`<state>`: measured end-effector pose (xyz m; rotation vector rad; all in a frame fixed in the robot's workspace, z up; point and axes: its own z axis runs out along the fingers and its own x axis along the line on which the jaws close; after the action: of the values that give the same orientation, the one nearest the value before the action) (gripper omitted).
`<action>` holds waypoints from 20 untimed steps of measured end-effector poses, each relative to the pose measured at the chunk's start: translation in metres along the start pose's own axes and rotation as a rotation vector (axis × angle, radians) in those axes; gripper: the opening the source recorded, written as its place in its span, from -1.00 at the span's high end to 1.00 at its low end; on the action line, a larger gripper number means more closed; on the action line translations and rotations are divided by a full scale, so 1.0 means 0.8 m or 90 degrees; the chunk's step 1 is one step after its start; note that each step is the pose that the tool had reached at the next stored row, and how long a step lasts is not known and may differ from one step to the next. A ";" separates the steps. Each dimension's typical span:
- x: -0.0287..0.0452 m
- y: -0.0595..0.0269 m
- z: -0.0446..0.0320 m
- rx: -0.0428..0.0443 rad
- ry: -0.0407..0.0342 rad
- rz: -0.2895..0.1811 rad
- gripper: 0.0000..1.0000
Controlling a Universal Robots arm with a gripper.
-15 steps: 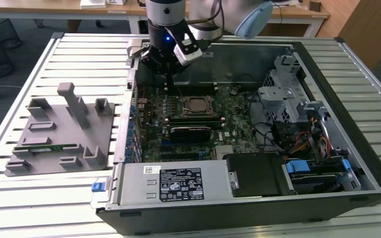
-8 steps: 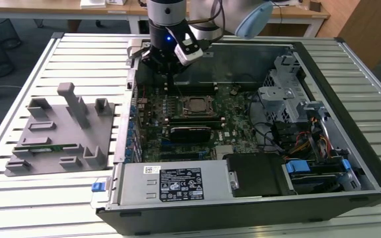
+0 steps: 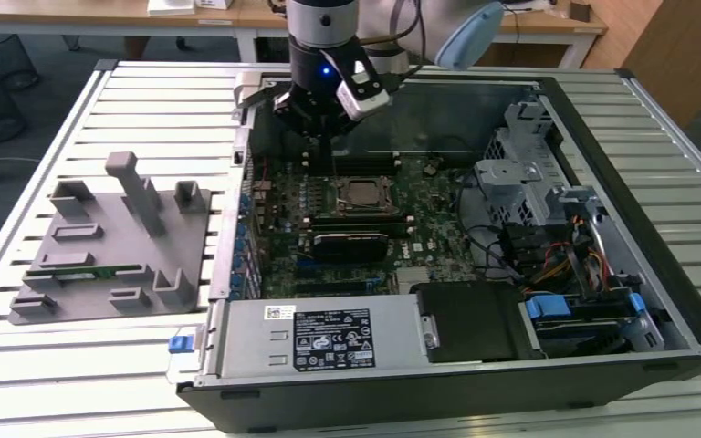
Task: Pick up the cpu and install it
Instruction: 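Install the first cpu locking lever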
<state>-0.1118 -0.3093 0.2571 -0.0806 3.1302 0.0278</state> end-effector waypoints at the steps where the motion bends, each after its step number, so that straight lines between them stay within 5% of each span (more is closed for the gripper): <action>1: -0.0026 0.000 0.0000 0.0000 0.0000 0.000 0.79; 11: -0.0340 -0.002 0.0009 0.0000 0.0003 0.000 0.79; 14: -0.0368 -0.002 0.0020 -0.0012 0.0002 0.000 0.79; 18: -0.0368 -0.004 0.0045 -0.0256 -0.0011 0.000 0.79; 20: -0.0371 -0.004 0.0066 -0.0265 -0.0013 0.000 0.79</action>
<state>-0.0819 -0.3111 0.2520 -0.0802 3.1280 0.0930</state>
